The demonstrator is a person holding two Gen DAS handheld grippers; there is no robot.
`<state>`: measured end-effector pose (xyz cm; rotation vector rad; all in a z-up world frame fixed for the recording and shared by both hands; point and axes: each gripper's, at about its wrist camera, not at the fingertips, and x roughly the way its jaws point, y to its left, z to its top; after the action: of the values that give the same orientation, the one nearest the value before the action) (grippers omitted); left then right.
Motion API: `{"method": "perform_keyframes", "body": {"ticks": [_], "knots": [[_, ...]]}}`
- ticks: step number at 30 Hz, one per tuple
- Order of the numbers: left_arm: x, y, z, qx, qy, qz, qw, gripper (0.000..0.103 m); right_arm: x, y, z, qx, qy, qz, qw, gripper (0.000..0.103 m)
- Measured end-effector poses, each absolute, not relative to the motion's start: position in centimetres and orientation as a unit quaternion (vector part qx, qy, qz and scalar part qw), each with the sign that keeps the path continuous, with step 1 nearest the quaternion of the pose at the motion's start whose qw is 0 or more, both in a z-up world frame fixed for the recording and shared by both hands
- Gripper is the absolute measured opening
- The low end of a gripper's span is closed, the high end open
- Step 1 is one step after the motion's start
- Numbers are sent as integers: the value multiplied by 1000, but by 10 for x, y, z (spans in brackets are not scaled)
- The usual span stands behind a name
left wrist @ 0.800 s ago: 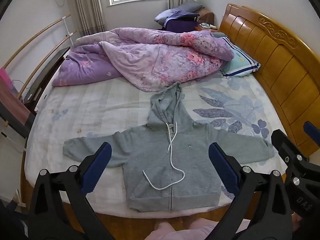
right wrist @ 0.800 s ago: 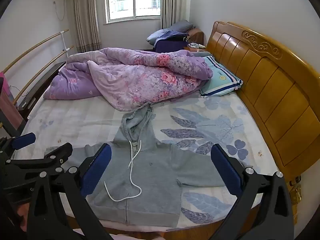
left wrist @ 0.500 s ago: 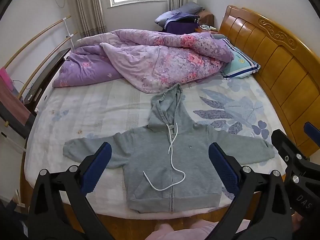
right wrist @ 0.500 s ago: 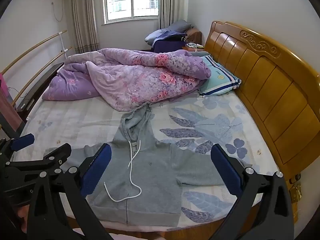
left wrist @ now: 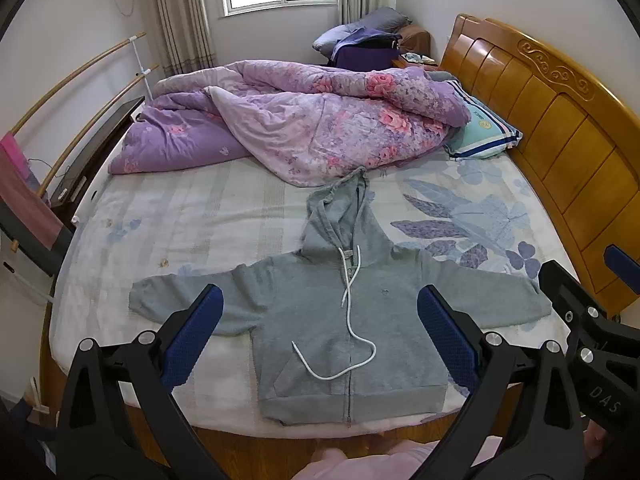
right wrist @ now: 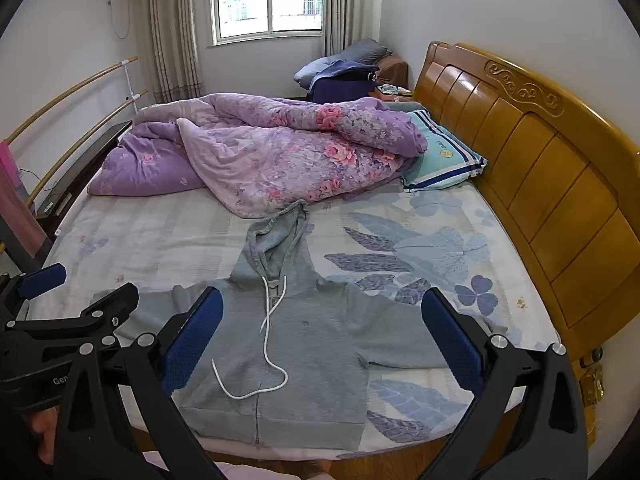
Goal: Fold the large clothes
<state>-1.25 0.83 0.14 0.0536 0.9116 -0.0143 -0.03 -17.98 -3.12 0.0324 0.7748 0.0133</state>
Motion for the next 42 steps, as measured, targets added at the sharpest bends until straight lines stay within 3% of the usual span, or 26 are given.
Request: {"method": "perform_keyframes", "body": {"ticks": [42], "knots": [[-14, 19, -7, 22, 456, 2, 890, 96, -5, -175, -32, 23, 381, 25, 924, 96]]}}
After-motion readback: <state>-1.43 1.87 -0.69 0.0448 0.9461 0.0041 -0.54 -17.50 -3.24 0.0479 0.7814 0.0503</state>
